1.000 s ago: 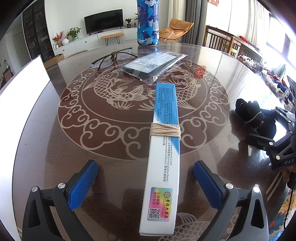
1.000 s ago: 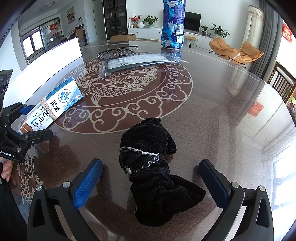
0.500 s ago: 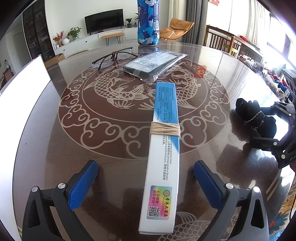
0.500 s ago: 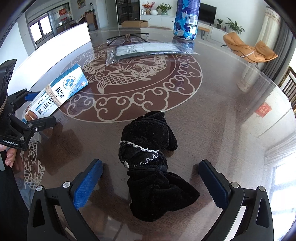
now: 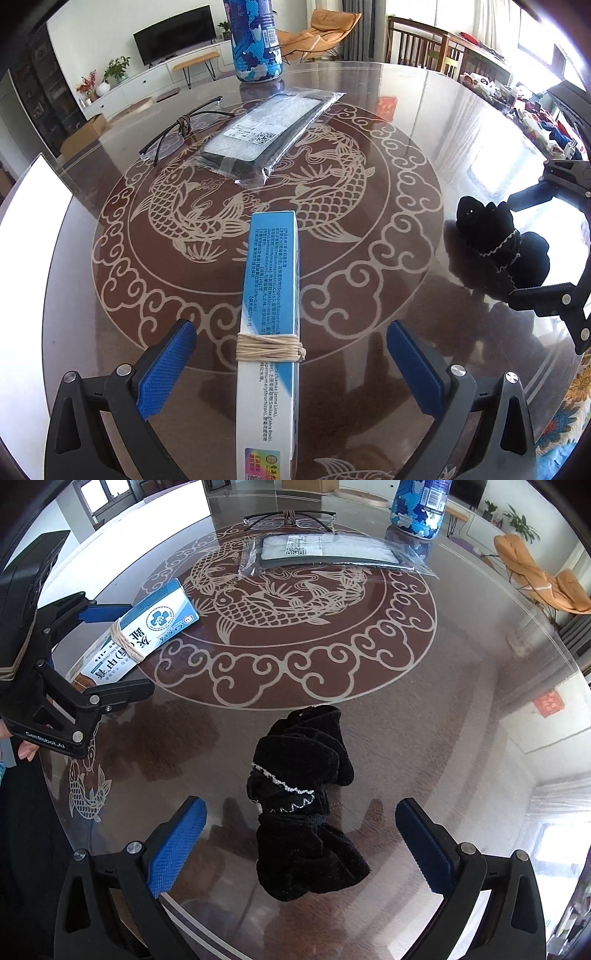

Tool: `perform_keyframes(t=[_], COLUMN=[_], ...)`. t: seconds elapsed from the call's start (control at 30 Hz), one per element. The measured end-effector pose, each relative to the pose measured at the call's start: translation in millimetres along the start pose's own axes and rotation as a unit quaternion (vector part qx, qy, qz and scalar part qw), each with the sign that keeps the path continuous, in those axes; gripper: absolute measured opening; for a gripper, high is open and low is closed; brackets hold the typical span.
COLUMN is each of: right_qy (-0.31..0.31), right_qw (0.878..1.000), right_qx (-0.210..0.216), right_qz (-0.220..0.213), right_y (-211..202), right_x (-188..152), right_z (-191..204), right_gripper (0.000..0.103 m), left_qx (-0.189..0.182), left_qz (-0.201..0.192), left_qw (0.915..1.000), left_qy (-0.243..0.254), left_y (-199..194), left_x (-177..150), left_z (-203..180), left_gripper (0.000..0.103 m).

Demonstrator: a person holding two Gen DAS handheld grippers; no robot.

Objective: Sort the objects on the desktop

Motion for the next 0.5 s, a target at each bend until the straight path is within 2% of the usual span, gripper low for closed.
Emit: perform_keyframes(t=[0.03,0.07,0.1,0.13,0.3,0.4,0.5], right_qy=[-0.003,-0.005,-0.008,-0.005,0.026,0.054,0.055], right_qw=[1.0,1.0,1.0,1.0,0.999,0.997,0.995], right_qx=[0.005,0.014,0.001,0.008,0.026,0.048,0.067], right_qz=[0.004,0.015,0.007,0.011,-0.025,-0.033,-0.041], right_y=[1,3,1,0,-23,-26,-28], right_x=[-1,-3,-3,-5,-12,-20,-16], right_z=[2,4,4,6,10,18,35], right_gripper=[0.06,0.049,0.034,0.034,0.034,0.034,0.034], left_qx=[-0.003,-0.013,-0.034,-0.032,-0.037,-0.033,-0.027], left_qz=[0.001,0.008,0.001,0.002,-0.025,-0.04,-0.054], left_qw=[1.0,0.9998,0.999,0.9987,0.9963,0.9941,0.992], left_qy=[-0.004,-0.012,-0.029,-0.04,-0.074,-0.095,-0.111], left_y=[0,2,-2,-6,-38,-61,-84], left_x=[-1,-2,-3,-4,-16,-30,-42], left_z=[1,2,4,8,21,30,40], left_gripper=[0.077,0.053,0.044,0.026,0.025,0.025,0.025])
Point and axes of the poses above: each gripper's, at about its wrist camera, not at the fingertips, and y roughly the way its jaws point, z to its left, x to its top, the point moved 6 cm from there along y, roughly the way its jaws point, and after that the axes turned 9 degrees about -x, right-handed, at the moved point
